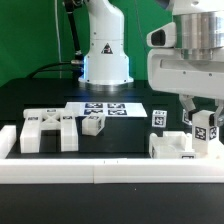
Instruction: Assemble chair
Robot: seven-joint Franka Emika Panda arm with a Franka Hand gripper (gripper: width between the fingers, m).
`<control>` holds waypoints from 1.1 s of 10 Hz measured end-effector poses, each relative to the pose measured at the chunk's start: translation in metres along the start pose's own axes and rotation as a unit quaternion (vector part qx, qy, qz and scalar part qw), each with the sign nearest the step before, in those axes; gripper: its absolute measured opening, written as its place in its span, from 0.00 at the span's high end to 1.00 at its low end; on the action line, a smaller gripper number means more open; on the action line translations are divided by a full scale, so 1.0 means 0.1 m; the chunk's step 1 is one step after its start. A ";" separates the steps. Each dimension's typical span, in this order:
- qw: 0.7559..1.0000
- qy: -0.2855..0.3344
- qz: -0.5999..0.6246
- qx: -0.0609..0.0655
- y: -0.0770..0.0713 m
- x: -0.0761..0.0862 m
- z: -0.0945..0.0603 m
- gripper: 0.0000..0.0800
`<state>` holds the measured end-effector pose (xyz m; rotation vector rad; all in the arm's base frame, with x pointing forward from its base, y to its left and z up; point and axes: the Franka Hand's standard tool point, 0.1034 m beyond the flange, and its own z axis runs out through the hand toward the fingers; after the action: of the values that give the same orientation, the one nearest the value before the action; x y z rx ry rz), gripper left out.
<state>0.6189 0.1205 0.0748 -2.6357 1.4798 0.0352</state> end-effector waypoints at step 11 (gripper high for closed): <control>0.991 0.000 -0.132 -0.001 -0.03 -0.05 0.00 0.20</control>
Offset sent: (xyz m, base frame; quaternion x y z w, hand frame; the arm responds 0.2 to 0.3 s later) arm -0.0026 0.0014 -0.0006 0.0021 -0.0012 0.1817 0.9833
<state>0.6186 0.1260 0.0759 -2.8084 1.1192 0.0118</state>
